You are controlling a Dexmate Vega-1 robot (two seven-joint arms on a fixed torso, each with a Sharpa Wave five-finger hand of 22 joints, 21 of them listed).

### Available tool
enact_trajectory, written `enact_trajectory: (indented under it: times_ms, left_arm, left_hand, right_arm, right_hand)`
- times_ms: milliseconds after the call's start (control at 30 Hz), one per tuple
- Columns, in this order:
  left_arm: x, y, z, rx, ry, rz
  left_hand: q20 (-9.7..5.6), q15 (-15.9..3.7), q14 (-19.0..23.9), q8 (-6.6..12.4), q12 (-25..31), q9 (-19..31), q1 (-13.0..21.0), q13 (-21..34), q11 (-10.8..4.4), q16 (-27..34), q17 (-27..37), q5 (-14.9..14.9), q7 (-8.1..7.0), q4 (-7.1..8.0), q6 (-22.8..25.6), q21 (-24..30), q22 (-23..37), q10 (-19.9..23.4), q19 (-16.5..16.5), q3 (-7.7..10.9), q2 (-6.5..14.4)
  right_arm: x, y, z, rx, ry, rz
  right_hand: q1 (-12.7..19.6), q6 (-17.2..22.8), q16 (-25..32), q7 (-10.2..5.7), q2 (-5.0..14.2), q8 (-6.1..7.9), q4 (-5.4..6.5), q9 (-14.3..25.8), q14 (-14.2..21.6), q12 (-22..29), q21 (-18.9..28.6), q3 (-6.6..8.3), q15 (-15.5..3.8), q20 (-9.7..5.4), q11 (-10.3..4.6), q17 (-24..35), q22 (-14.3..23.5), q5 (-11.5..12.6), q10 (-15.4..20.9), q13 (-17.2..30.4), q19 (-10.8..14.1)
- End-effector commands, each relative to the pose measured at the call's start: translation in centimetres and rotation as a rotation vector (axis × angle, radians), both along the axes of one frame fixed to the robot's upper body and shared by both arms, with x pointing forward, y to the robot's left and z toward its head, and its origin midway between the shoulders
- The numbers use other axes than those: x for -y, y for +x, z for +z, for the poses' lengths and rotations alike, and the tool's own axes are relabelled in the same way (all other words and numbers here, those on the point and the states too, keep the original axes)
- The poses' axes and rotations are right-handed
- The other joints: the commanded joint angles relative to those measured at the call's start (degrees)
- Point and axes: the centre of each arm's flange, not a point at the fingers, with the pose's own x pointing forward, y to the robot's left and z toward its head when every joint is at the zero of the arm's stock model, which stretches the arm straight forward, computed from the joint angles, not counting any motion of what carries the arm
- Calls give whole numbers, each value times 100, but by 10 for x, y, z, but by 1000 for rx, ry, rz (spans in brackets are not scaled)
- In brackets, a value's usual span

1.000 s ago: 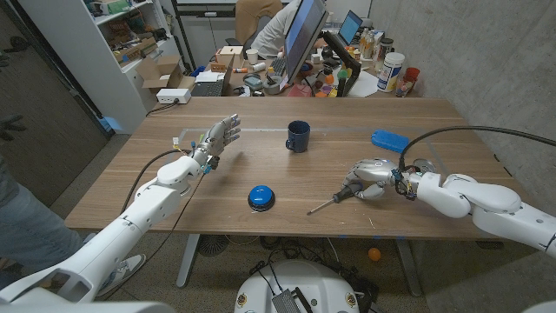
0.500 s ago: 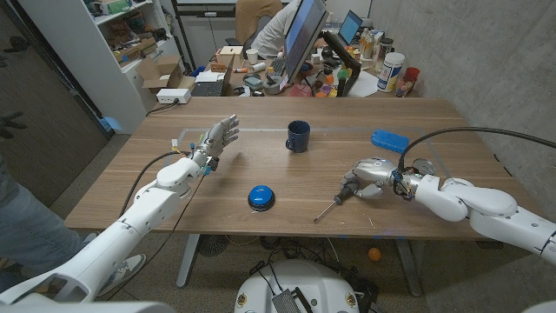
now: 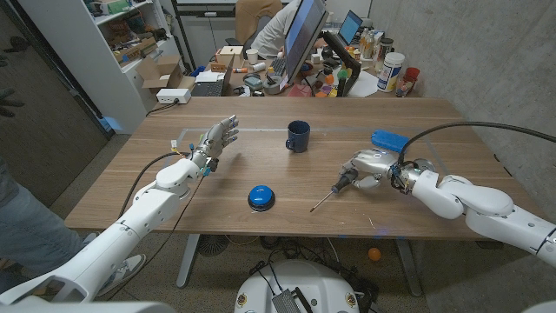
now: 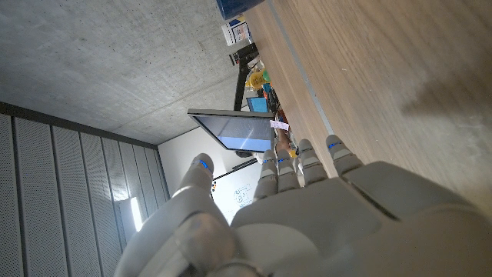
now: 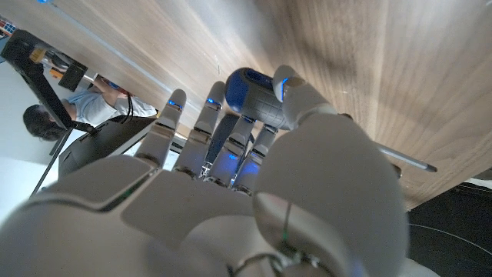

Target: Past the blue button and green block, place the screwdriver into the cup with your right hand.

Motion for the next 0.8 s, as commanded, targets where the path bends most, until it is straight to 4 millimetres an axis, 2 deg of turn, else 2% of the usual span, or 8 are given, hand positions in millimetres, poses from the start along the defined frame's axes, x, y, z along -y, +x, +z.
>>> enact_trajectory:
  times_ms: [33, 467, 800]
  left_arm:
    - [2, 2, 3, 14, 5, -19]
    - [-1, 2, 2, 22, -2, -24]
    - [-5, 0, 4, 28, 2, -20]
  left_hand:
    - [35, 13, -38, 34, 12, 23, -50, 23, 31, 13, 32, 44, 24, 9, 48, 2, 16, 7, -31, -3, 9]
    - [37, 20, -40, 36, 13, 23, -49, 23, 33, 14, 31, 44, 25, 4, 58, 7, 16, 6, -40, 1, 15]
    - [37, 22, -40, 35, 14, 24, -47, 23, 32, 15, 30, 44, 34, 1, 59, 6, 16, 8, -58, 3, 18]
  right_arm:
    - [-11, -4, 34, 183, 48, -9]
    - [-22, -1, 74, 416, 68, 7]
    - [-30, 5, 90, 496, 63, 26]
  right_hand:
    - [29, 1504, -24, 141, 96, 135, 46, 13, 76, -32, -22, 18, -297, -16, -115, -1, 9, 15, 534, 4, 12]
    - [32, 1499, -52, 132, 112, 130, 54, -9, 134, -84, -36, 20, -344, -44, -120, 2, 9, 7, 554, -11, 13]
    - [14, 1521, -78, 130, 104, 137, 63, -27, 199, -127, -40, 24, -356, -89, -121, -3, 9, 2, 565, -19, 28]
